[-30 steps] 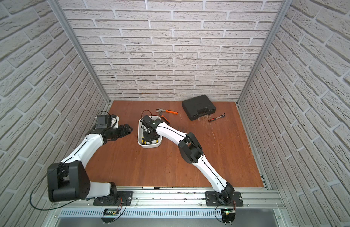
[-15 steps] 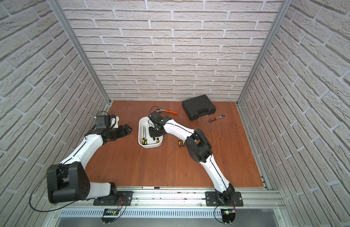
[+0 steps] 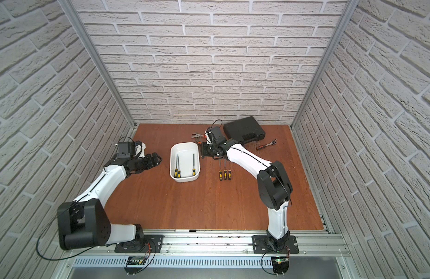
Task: Take the file tool out of the storage box
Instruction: Place the file tool at the center of the board.
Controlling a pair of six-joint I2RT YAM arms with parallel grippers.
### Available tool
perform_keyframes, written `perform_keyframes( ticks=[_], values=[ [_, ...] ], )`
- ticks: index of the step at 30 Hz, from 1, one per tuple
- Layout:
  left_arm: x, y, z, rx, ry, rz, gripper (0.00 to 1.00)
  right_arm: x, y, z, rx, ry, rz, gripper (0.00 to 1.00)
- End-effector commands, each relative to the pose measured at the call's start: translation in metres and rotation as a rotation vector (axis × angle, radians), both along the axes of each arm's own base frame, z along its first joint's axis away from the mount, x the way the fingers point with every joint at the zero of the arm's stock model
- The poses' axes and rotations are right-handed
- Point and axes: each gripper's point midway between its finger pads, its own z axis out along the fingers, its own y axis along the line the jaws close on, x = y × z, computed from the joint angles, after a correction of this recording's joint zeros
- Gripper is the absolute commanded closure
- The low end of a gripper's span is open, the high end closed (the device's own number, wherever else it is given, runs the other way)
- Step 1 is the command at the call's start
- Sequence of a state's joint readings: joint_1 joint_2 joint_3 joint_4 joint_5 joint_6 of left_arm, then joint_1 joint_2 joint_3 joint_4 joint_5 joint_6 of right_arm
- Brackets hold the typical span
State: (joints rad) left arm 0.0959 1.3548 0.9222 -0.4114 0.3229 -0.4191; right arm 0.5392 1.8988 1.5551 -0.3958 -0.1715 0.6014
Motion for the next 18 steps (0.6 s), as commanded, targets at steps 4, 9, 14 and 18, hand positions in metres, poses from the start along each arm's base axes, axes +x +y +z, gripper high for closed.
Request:
perform_keyframes(
  ticks=[4, 9, 14, 18],
  values=[
    [0.001, 0.0, -0.001, -0.003, -0.012, -0.015, 0.09, -0.032, -0.105, -0.021, -0.229, 0.039, -0.124, 0.96],
    [0.004, -0.002, -0.004, -0.017, -0.005, -0.017, 0.09, -0.063, -0.159, -0.049, -0.368, 0.108, -0.183, 0.96],
    [0.005, -0.002, -0.006, -0.02, 0.0, -0.011, 0.08, -0.079, -0.188, -0.08, -0.464, 0.179, -0.233, 0.97],
    [0.001, 0.0, -0.006, -0.009, 0.0, -0.007, 0.09, -0.081, -0.197, -0.102, -0.523, 0.221, -0.243, 0.98]
  ],
)
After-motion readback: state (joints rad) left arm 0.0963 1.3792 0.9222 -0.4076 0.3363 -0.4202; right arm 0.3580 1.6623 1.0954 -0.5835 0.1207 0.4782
